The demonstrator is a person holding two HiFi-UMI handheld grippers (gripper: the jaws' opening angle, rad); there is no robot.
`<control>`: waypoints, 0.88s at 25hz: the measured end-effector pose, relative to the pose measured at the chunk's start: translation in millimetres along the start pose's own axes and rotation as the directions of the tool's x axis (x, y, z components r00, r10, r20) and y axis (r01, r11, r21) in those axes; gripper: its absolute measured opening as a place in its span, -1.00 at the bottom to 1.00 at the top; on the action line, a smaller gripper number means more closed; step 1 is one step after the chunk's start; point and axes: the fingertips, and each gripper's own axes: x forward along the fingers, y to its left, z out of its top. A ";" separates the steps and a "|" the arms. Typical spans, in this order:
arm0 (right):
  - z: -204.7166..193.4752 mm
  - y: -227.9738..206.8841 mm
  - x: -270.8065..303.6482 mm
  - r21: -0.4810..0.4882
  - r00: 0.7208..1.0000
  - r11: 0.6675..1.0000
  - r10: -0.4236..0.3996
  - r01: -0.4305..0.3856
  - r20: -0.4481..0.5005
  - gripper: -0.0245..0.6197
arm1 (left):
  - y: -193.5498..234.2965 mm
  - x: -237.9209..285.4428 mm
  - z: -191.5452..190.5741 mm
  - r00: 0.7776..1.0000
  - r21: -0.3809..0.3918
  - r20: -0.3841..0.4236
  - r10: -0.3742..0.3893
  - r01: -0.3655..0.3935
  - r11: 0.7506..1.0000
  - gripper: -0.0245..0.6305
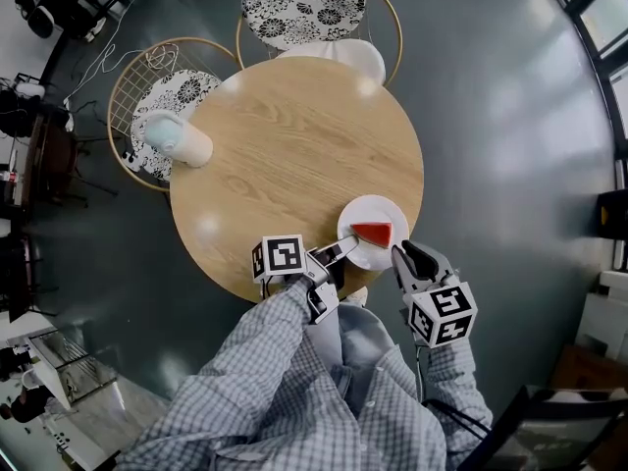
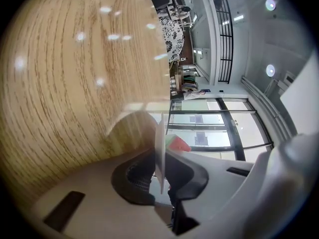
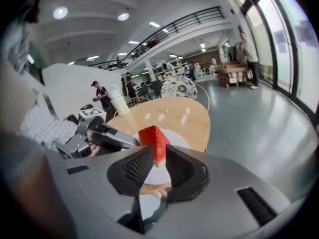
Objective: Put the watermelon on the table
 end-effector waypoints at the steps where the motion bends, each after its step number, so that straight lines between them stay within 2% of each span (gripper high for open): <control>1: 0.9 8.8 -2.7 -0.089 1.000 0.996 0.009 -0.010 -0.016 -0.68 | 0.3 -0.1 -0.2 1.000 0.001 -0.001 0.001 -0.001 1.000 -0.80; 4: -3.4 36.6 -7.1 -0.335 0.996 0.941 0.016 -0.045 -0.089 -0.68 | 0.9 -1.1 -0.3 1.000 0.004 0.000 0.004 -0.004 1.000 -0.80; 9: -29.0 61.7 -0.8 -0.617 0.981 0.780 -0.021 -0.104 -0.191 -0.67 | 0.9 -0.7 0.4 1.000 0.002 0.004 0.009 -0.009 1.000 -0.80; 11: -37.0 67.1 4.2 -0.675 0.977 0.728 -0.034 -0.121 -0.211 -0.67 | 1.6 -0.2 -0.1 1.000 0.000 0.005 0.008 -0.008 1.000 -0.80; 16: -51.2 77.1 19.8 -0.744 0.963 0.647 -0.055 -0.167 -0.264 -0.54 | 4.3 -0.6 1.2 1.000 -0.003 0.005 0.012 -0.012 1.000 -0.81; 19: -53.1 75.5 27.7 -0.795 0.963 0.587 -0.092 -0.154 -0.254 -0.53 | 4.9 -0.1 0.5 1.000 -0.012 0.004 0.010 -0.010 1.000 -0.81; 22: -51.6 74.3 31.1 -0.850 0.965 0.509 -0.124 -0.139 -0.233 -0.54 | 4.7 -0.4 0.6 1.000 -0.019 0.003 0.007 -0.007 1.000 -0.81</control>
